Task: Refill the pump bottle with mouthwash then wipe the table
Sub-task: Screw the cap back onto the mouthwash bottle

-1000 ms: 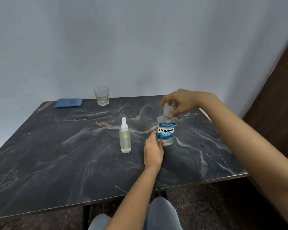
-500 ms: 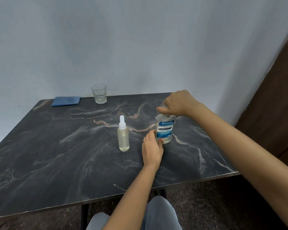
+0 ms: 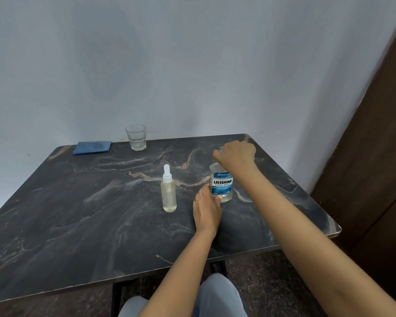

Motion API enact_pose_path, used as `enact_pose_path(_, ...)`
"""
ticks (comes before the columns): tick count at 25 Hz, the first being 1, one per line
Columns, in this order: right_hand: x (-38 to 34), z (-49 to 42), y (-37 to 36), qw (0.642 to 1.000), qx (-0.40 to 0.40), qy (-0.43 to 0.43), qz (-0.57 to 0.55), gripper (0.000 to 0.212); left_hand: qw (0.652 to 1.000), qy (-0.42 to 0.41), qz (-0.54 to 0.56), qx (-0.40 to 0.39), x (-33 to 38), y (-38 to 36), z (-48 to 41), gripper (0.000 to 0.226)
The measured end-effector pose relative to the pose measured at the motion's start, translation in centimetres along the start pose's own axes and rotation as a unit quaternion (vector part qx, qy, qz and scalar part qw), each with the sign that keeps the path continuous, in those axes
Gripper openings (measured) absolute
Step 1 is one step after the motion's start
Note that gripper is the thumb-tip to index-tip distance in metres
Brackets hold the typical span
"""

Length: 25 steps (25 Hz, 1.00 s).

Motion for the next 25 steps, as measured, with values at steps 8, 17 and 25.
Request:
enact_pose_path(8,-0.6,1.6,0.3,0.999,-0.008,-0.031,-0.018,0.067,1.0,-0.01,-0.001,-0.028,0.8,1.9,1.2,0.045)
enact_pose_path(17,-3.7,5.6,1.9,0.934,0.283,0.073,-0.204,0.017,0.977,-0.103,0.064,0.177,-2.1,12.0,2.5,0.013)
enact_pose_path(25,-10.8,4.0,-6.1,0.856,0.085,0.038,-0.508,0.02,0.96,0.014,0.08,0.267,-9.3,18.7,-1.1,0.008)
Point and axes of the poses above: each hand's wrist, its own z-axis away from the middle knuckle, its own y-axis out of the back of the hand, x = y × z, the point moved 3 cm from there along -z, towards the middle knuckle, and after that the axes turned 7 degrees about z, right-handed, at the moved point
